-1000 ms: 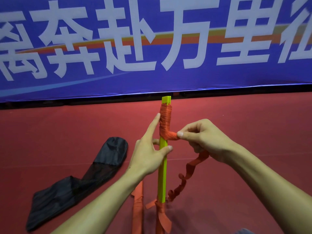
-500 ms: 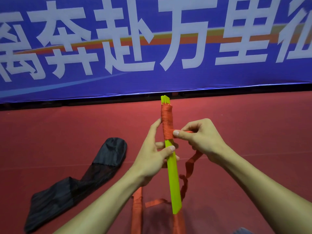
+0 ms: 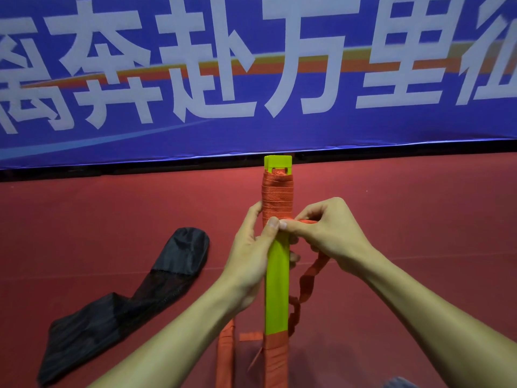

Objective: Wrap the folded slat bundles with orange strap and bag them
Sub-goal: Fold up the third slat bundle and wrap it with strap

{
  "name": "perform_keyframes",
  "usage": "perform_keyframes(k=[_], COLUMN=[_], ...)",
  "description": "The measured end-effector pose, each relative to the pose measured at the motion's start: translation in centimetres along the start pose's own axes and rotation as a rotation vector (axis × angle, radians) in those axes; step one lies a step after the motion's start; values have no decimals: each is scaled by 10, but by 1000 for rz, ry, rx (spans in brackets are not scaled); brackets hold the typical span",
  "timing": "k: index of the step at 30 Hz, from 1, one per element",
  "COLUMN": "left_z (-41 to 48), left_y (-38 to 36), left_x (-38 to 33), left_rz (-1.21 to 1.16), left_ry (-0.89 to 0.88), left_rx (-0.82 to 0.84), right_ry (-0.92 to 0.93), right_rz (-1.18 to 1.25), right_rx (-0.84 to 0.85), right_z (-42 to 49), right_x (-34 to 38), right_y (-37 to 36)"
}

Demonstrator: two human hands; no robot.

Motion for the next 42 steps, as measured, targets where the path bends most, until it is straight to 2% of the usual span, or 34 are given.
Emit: perform_keyframes(k=[5, 13, 17, 22, 24, 27, 30, 39, 42], left_z=[0, 0, 1, 1, 1, 0, 0, -1, -1], left_y=[6, 17, 22, 24, 23, 21, 20, 23, 26], left_x=[0, -1, 0, 2, 2, 1, 2, -1, -1], left_rz=[39, 76, 79, 86, 92, 108, 118, 103, 108], left_ry=[-18, -21, -10, -3, 0, -8, -8, 5, 7], left_rx=[-41, -87, -98, -105, -100, -94, -89, -83, -96], right_ry=[9, 51, 5, -208, -233, -103, 44, 98, 42], right_rz=[100, 94, 173, 394, 428, 201, -6, -2, 48], right_rx=[58, 123, 134, 149, 182, 221, 185, 186, 207], right_z=[0, 2, 1, 0, -1, -1, 1, 5, 4], right_x=[-3, -4, -5, -17, -19, -15, -8, -14, -18], right_y=[7, 9, 6, -2, -4, 1, 3, 8, 6])
Point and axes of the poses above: each hand's wrist, its own z-axis towards the middle knuckle, its own y-axis out of the back of the hand, x = y × z, the point moved 5 cm from there along z, towards the middle knuckle, and after that the axes turned 11 degrees about y, right-handed, at the moved point
